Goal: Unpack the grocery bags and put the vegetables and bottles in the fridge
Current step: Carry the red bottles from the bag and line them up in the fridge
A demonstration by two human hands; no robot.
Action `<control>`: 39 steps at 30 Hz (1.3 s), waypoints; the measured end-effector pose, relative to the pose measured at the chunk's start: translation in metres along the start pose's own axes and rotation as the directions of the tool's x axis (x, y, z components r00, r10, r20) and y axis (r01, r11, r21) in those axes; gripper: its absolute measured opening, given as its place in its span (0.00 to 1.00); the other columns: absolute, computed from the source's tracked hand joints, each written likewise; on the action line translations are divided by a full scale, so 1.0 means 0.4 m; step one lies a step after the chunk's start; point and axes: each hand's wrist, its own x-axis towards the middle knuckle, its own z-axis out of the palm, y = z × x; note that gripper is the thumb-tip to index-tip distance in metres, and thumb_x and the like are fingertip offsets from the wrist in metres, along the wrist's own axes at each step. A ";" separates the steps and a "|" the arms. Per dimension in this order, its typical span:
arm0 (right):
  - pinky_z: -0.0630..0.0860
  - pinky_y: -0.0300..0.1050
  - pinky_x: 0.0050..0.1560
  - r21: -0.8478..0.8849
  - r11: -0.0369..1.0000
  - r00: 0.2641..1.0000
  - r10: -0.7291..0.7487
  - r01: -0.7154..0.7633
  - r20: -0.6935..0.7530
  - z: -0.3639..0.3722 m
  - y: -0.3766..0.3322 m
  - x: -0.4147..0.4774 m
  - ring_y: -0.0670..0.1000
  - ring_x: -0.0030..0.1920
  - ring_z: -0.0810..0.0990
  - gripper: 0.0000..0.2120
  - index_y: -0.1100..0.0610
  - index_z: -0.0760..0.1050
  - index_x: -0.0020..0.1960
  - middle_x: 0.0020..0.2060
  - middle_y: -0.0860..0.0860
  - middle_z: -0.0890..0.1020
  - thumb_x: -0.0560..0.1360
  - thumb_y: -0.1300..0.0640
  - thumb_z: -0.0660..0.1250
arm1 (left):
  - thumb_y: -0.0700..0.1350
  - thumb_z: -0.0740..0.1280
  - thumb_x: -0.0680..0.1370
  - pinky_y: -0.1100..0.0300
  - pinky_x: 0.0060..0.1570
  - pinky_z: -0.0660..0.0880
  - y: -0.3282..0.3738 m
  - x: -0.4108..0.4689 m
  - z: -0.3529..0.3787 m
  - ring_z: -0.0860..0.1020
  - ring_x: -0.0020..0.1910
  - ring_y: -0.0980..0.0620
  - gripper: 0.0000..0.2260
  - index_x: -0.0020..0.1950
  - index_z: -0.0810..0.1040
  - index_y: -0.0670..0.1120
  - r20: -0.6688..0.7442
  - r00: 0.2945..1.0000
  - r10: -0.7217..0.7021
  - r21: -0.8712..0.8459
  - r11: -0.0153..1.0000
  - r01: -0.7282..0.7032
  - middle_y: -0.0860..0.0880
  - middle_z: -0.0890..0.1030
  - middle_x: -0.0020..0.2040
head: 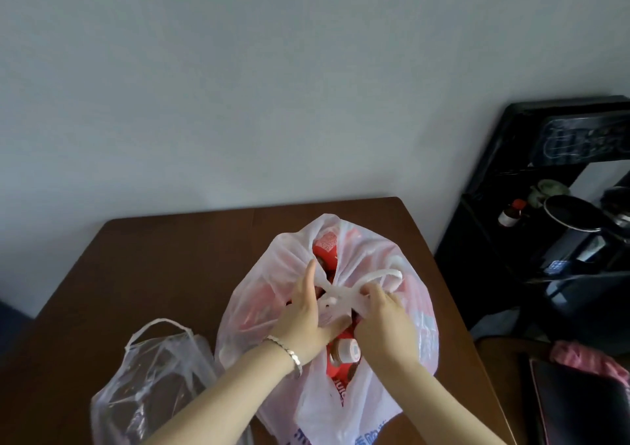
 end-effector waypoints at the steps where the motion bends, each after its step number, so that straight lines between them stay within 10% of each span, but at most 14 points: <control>1: 0.74 0.38 0.34 0.074 0.996 0.999 0.048 -0.048 -0.009 -0.024 0.015 -0.001 0.47 0.41 0.77 0.18 0.49 0.68 0.55 0.47 0.49 0.77 0.71 0.69 0.59 | 0.57 0.68 0.74 0.70 0.45 0.72 0.000 0.003 0.003 0.77 0.51 0.54 0.48 0.73 0.29 0.56 0.012 1.000 -0.020 0.104 0.994 0.019 0.47 0.61 0.73; 6: 0.69 0.40 0.33 0.626 0.735 0.853 0.479 -0.259 -0.209 -0.152 0.167 0.021 0.51 0.37 0.74 0.13 0.54 0.73 0.52 0.39 0.54 0.76 0.73 0.70 0.59 | 0.42 0.68 0.76 0.71 0.27 0.71 -0.011 -0.039 -0.036 0.74 0.30 0.56 0.37 0.75 0.47 0.56 -0.344 0.922 0.178 0.237 0.966 -0.098 0.50 0.79 0.46; 8: 0.63 0.41 0.32 0.794 0.518 0.697 0.696 -0.318 -0.174 -0.205 0.239 0.024 0.52 0.31 0.68 0.10 0.57 0.75 0.47 0.31 0.54 0.72 0.72 0.69 0.60 | 0.37 0.75 0.68 0.68 0.20 0.67 -0.070 -0.066 -0.079 0.76 0.24 0.52 0.40 0.74 0.59 0.51 -0.481 0.819 0.314 0.372 0.919 -0.134 0.49 0.79 0.40; 10: 0.66 0.45 0.34 0.766 0.525 0.633 0.746 -0.372 -0.204 -0.224 0.283 0.008 0.53 0.33 0.68 0.12 0.58 0.74 0.51 0.33 0.55 0.70 0.70 0.70 0.63 | 0.32 0.79 0.58 0.69 0.14 0.57 -0.149 -0.090 -0.113 0.71 0.17 0.49 0.51 0.75 0.56 0.47 -0.516 0.777 0.361 0.538 0.842 -0.033 0.43 0.77 0.41; 12: 0.71 0.53 0.52 0.556 0.760 0.724 0.586 -0.335 -0.364 -0.214 0.274 -0.008 0.58 0.52 0.73 0.26 0.60 0.68 0.64 0.51 0.60 0.74 0.68 0.74 0.64 | 0.25 0.77 0.49 0.67 0.13 0.61 -0.210 -0.119 -0.130 0.71 0.18 0.47 0.65 0.77 0.47 0.51 -0.453 0.806 0.382 0.698 0.715 0.053 0.35 0.74 0.49; 14: 0.63 0.56 0.66 0.145 0.988 0.864 0.113 -0.047 -0.491 -0.194 0.228 -0.020 0.58 0.67 0.63 0.37 0.60 0.66 0.69 0.66 0.58 0.67 0.62 0.79 0.63 | 0.21 0.72 0.46 0.60 0.17 0.71 -0.253 -0.137 -0.125 0.74 0.29 0.42 0.69 0.77 0.43 0.53 -0.320 0.829 0.459 0.823 0.568 0.003 0.35 0.69 0.60; 16: 0.65 0.63 0.65 -0.339 0.866 0.816 -0.476 0.369 -0.328 -0.165 0.193 -0.009 0.59 0.69 0.62 0.40 0.56 0.71 0.66 0.68 0.56 0.68 0.56 0.79 0.69 | 0.24 0.70 0.49 0.51 0.34 0.79 -0.279 -0.141 -0.114 0.74 0.49 0.39 0.63 0.77 0.48 0.55 -0.067 0.785 0.616 0.910 0.361 -0.206 0.40 0.63 0.70; 19: 0.69 0.63 0.60 -0.511 0.521 0.665 -0.732 0.684 0.145 -0.125 0.112 0.003 0.59 0.69 0.68 0.34 0.46 0.76 0.59 0.66 0.53 0.75 0.56 0.63 0.78 | 0.38 0.75 0.57 0.47 0.71 0.58 -0.290 -0.146 -0.111 0.56 0.74 0.44 0.37 0.62 0.70 0.59 0.399 0.604 0.690 0.803 0.056 -0.594 0.49 0.51 0.78; 24: 0.37 0.57 0.73 -0.546 0.441 0.701 -0.487 0.713 0.521 -0.077 0.020 0.055 0.53 0.77 0.45 0.25 0.47 0.59 0.74 0.77 0.49 0.54 0.78 0.47 0.58 | 0.48 0.67 0.61 0.52 0.70 0.55 -0.157 -0.171 -0.121 0.44 0.77 0.52 0.03 0.33 0.75 0.55 0.529 0.614 0.586 0.653 0.180 -0.735 0.54 0.56 0.76; 28: 0.50 0.57 0.75 -0.602 0.297 0.671 -0.374 0.741 0.641 -0.033 0.040 0.088 0.55 0.67 0.67 0.15 0.52 0.73 0.62 0.59 0.50 0.77 0.80 0.47 0.55 | 0.43 0.59 0.68 0.54 0.70 0.61 -0.058 -0.129 -0.087 0.70 0.61 0.54 0.12 0.24 0.63 0.46 0.587 0.559 0.585 0.523 0.252 -0.814 0.51 0.80 0.55; 31: 0.63 0.49 0.68 -0.613 0.284 0.670 -0.425 0.737 0.609 -0.036 0.066 0.080 0.50 0.46 0.74 0.15 0.54 0.78 0.47 0.42 0.49 0.81 0.80 0.51 0.54 | 0.43 0.55 0.74 0.57 0.49 0.69 -0.046 -0.111 -0.096 0.68 0.33 0.49 0.14 0.28 0.62 0.45 0.558 0.638 0.531 0.485 0.416 -0.769 0.48 0.71 0.29; 35: 0.72 0.45 0.60 -0.645 0.512 0.823 -0.327 0.567 0.464 -0.095 0.158 0.084 0.51 0.52 0.76 0.14 0.52 0.73 0.58 0.49 0.49 0.80 0.80 0.47 0.56 | 0.41 0.61 0.71 0.61 0.36 0.69 -0.073 -0.131 -0.136 0.72 0.35 0.52 0.12 0.27 0.66 0.46 0.448 0.634 0.631 0.360 0.521 -0.774 0.49 0.72 0.35; 39: 0.72 0.30 0.52 -0.465 0.813 0.919 -0.203 0.350 0.338 -0.129 0.253 0.084 0.42 0.45 0.75 0.16 0.48 0.74 0.58 0.46 0.41 0.80 0.77 0.41 0.58 | 0.38 0.63 0.63 0.60 0.70 0.62 -0.080 -0.162 -0.107 0.75 0.58 0.55 0.09 0.23 0.76 0.44 0.502 0.502 0.705 0.307 0.397 -0.865 0.50 0.82 0.47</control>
